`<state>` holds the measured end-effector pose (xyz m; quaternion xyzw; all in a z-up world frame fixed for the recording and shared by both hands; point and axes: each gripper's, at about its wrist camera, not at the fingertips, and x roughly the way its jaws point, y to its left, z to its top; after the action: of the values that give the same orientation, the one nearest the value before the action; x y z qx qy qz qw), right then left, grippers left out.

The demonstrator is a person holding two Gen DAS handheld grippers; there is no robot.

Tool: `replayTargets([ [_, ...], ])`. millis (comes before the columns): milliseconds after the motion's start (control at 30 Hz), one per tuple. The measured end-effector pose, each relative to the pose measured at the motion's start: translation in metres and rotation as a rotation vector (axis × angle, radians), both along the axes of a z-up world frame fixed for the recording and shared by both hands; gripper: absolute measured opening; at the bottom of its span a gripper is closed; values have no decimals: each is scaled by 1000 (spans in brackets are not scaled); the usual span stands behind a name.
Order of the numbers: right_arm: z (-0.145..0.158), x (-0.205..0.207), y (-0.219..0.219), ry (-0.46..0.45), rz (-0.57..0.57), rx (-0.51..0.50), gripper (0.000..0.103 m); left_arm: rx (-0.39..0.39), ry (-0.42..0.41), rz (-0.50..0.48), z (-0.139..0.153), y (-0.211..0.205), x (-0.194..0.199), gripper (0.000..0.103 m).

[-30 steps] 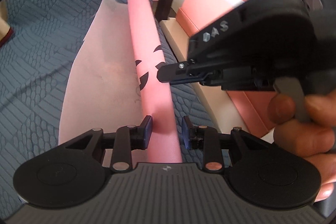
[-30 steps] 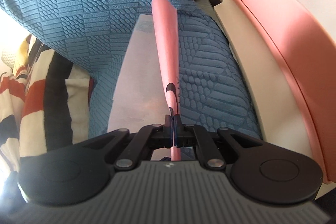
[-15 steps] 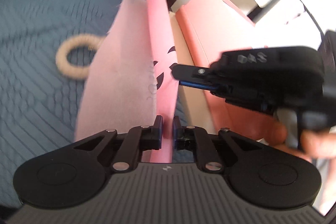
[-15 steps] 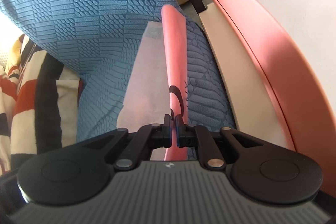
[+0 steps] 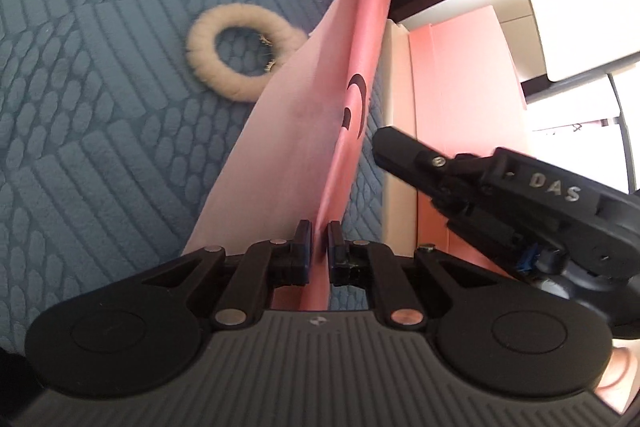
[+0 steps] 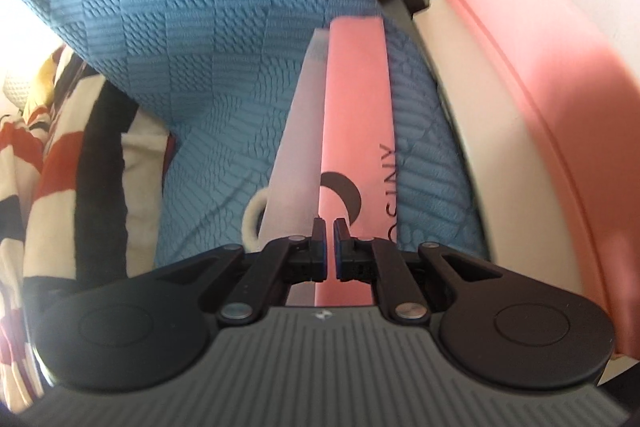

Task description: Organize objects

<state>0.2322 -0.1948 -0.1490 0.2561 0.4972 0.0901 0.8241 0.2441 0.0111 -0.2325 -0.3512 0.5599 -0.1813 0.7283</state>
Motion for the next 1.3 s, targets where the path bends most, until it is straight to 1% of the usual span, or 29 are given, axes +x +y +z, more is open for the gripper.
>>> replayTargets([
  [133,-12,4,7,38,10,-2,9,3,2,-3,0,1,-2,10],
  [167,-15,4,8,48,13,-3,8,3,3,-2,-1,11,-5,10],
  [200,-18,4,10,55,16,-7,7,5,4,-1,-1,10,-4,10],
  [267,-21,4,11,64,20,-16,8,15,-1,4,2,12,-3,11],
  [300,-23,4,12,69,21,-20,7,31,-5,6,5,14,-2,11],
  [367,-25,4,12,79,19,-28,7,91,-31,-7,14,16,-2,11],
  [400,-26,4,12,83,14,-32,4,98,-48,-10,18,17,-1,11],
  [467,-28,4,12,86,8,-30,3,74,-79,-11,23,20,2,10],
  [567,-28,3,12,88,3,-24,3,110,-141,-50,32,15,0,10],
  [733,-29,4,9,91,-9,-1,4,156,-154,-131,27,-9,-1,11],
  [833,-31,4,5,93,-24,34,8,227,-165,-156,25,-19,-6,10],
  [933,-29,3,-1,92,-61,64,9,232,-171,-143,27,-14,-12,10],
  [967,-27,3,-2,84,-67,61,9,243,-175,-133,27,-12,-13,10],
  [1067,-19,3,-5,47,-68,20,16,274,-188,-91,28,-8,-13,10],
  [1133,-17,4,-7,39,-75,18,29,289,-188,-80,30,-4,-15,10],
  [1167,-17,4,-9,38,-80,20,31,281,-186,-75,30,-3,-16,10],
  [1300,-16,5,-11,35,-100,-6,33,302,-203,-87,31,-5,-18,10],
])
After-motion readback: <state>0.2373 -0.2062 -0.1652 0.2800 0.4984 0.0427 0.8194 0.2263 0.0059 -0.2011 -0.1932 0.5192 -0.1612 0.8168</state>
